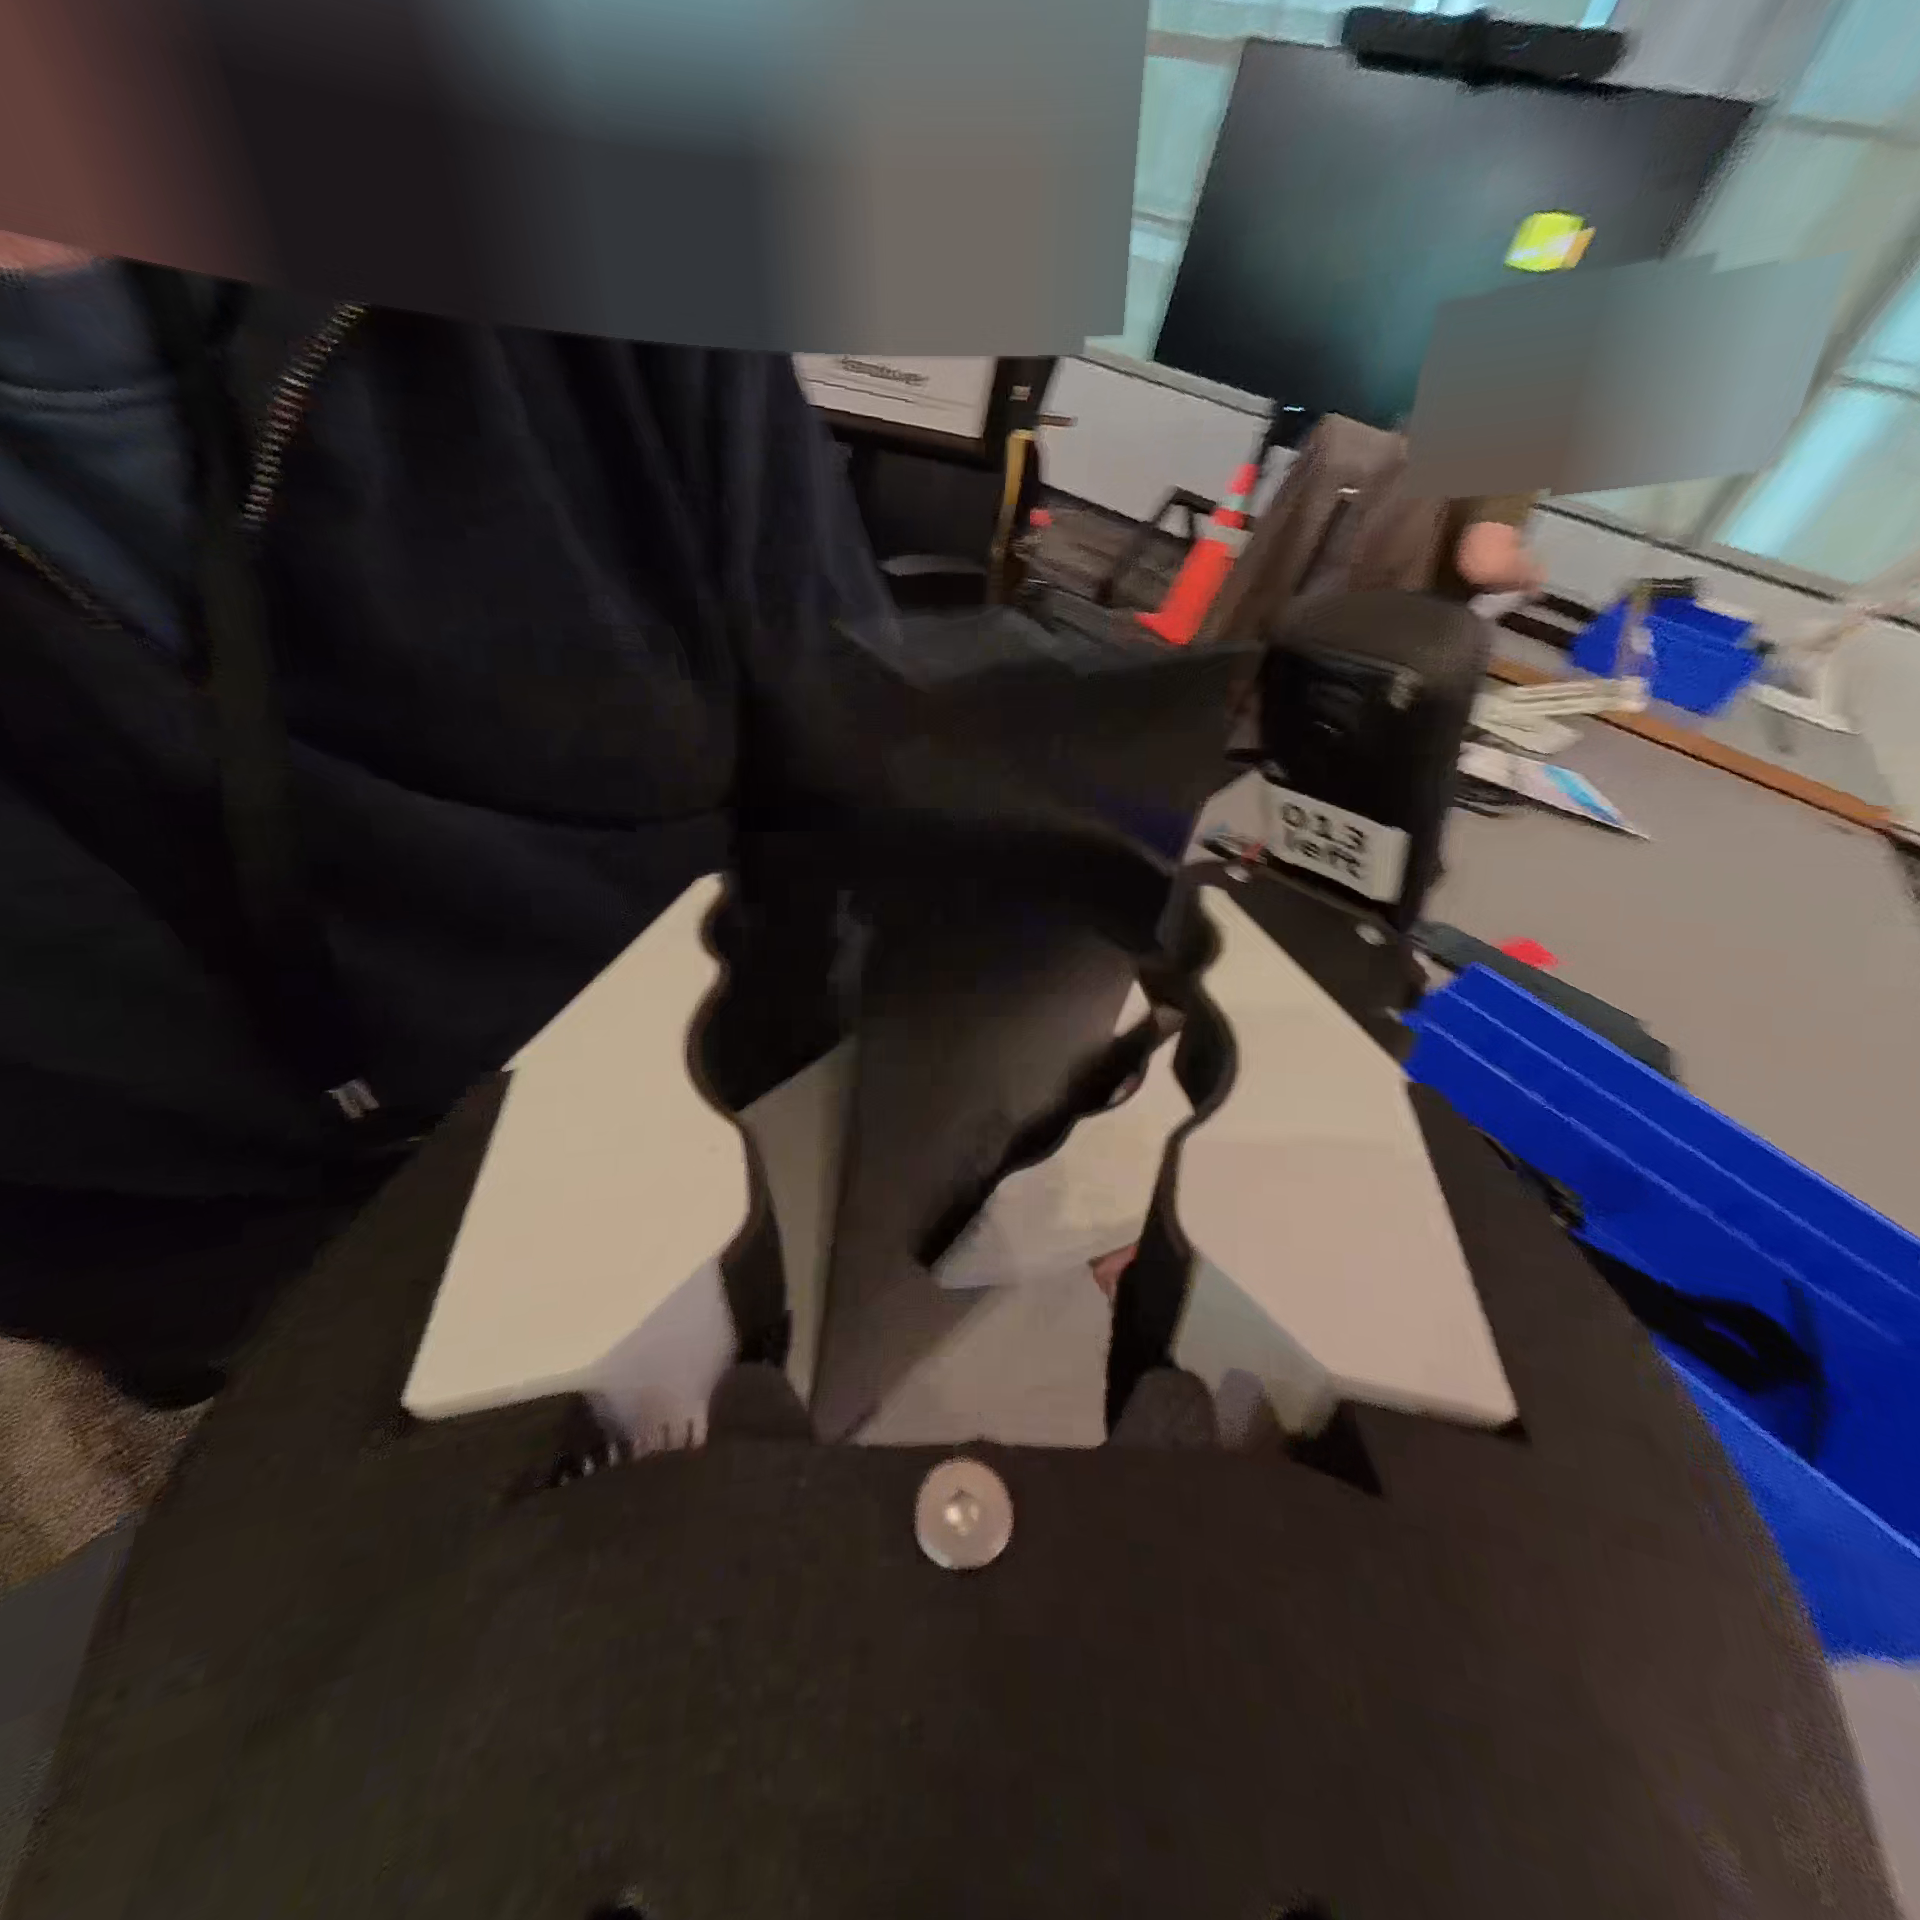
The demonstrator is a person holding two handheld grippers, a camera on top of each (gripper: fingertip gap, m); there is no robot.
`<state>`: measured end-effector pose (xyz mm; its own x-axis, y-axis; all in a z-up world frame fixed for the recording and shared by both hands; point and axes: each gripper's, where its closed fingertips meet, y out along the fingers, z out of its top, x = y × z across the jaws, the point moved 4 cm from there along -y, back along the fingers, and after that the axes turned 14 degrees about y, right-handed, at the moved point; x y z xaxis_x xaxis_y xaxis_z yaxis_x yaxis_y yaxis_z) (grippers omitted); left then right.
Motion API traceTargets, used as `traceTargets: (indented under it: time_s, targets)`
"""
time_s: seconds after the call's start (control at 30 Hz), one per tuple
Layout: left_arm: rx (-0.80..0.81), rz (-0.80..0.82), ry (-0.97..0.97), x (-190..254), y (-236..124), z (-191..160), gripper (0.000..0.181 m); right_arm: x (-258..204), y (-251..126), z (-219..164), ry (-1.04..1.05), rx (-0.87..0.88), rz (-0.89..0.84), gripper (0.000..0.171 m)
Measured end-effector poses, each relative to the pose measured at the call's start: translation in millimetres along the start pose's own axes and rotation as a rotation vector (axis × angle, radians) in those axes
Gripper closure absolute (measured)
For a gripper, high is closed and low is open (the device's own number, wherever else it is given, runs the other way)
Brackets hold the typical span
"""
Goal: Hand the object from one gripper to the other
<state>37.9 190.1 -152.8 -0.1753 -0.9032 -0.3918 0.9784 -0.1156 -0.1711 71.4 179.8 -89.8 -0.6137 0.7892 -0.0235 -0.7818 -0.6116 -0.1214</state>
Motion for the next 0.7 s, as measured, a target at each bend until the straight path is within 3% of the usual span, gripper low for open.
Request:
traceTargets:
  time_s: [0.23,0.3,0.43,0.6,0.7]
  targets:
    - [-0.166,0.410,0.054,-39,-20,-11,0.180,24,-43,-2,0.060,0.139,-0.459,0.080]
    - [-0.287,0.575,0.084,-52,-27,-17,0.180,34,-54,-2,0.108,0.241,-0.617,0.081]
    - [-0.551,0.845,0.212,-67,-32,-26,0.180,52,-63,-8,0.133,0.354,-0.928,0.063]
    - [-0.691,0.993,0.346,-68,-22,-27,0.179,62,-48,-15,0.176,0.461,-1.043,0.061]
    - [-0.716,1.025,0.374,-67,-17,-27,0.180,63,-46,-13,0.159,0.527,-1.054,0.081]
